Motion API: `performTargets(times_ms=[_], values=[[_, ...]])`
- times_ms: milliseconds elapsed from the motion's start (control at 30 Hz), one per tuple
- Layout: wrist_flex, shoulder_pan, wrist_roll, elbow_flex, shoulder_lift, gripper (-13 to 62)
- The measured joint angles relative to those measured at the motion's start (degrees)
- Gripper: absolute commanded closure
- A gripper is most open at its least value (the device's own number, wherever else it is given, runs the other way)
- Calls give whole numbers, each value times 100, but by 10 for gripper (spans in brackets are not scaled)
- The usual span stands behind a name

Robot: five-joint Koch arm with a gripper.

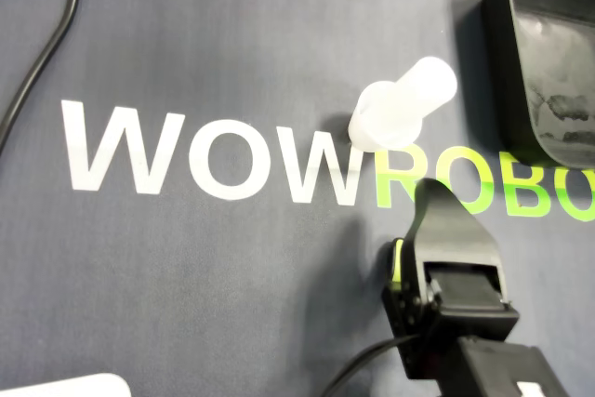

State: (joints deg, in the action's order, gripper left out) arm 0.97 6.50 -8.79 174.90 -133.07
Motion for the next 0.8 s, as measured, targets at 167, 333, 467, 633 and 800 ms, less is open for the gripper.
performTargets(times_ms=[167, 333, 467, 633, 800], values=[[0, 35, 18, 26, 0, 152], [-9, 62, 167, 26, 0, 154], [-105, 62, 167, 35, 0, 155], [-132, 62, 176, 26, 0, 156], [-132, 44, 185, 35, 0, 155]])
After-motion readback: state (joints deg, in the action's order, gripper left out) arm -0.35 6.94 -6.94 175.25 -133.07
